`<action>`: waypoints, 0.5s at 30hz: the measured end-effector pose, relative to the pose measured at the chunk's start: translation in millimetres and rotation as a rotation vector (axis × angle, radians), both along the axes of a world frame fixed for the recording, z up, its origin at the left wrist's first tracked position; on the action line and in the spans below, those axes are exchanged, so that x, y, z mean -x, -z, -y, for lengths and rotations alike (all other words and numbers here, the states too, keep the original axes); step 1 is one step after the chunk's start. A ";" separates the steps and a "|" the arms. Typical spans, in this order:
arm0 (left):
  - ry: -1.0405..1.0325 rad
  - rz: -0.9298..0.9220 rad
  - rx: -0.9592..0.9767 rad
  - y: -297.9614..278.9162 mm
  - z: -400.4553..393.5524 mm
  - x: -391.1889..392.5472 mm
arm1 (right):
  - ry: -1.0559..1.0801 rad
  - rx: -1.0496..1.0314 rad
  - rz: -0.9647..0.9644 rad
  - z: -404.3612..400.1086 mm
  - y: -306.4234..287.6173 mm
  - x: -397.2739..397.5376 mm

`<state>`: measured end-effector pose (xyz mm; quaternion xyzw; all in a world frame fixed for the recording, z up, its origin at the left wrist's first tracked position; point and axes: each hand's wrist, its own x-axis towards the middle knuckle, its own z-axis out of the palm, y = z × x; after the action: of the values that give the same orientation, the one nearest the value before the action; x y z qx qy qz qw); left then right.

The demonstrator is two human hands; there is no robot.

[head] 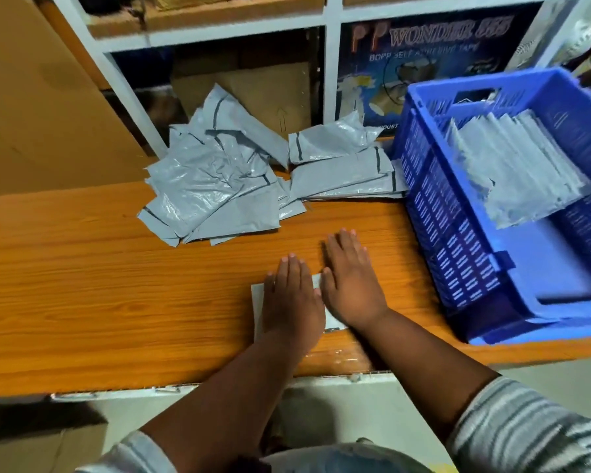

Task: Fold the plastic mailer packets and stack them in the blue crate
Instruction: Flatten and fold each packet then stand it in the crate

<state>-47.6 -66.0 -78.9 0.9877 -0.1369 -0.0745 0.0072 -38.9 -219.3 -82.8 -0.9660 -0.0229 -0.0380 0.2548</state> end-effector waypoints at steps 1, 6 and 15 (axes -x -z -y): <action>-0.020 -0.005 -0.004 3.5 0.6 2.8 | -0.023 0.160 0.009 3.7 1.9 3.6; -0.052 0.019 0.005 10.5 5.7 -2.7 | 0.066 0.381 -0.175 4.6 20.1 10.5; 0.033 0.054 0.043 10.7 -2.9 -2.7 | -0.057 0.187 -0.131 17.0 2.9 16.8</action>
<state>-44.9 -63.1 -89.7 0.9866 -0.1550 -0.0450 0.0236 -55.6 -236.4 -85.7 -0.9849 -0.0373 0.0349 0.1654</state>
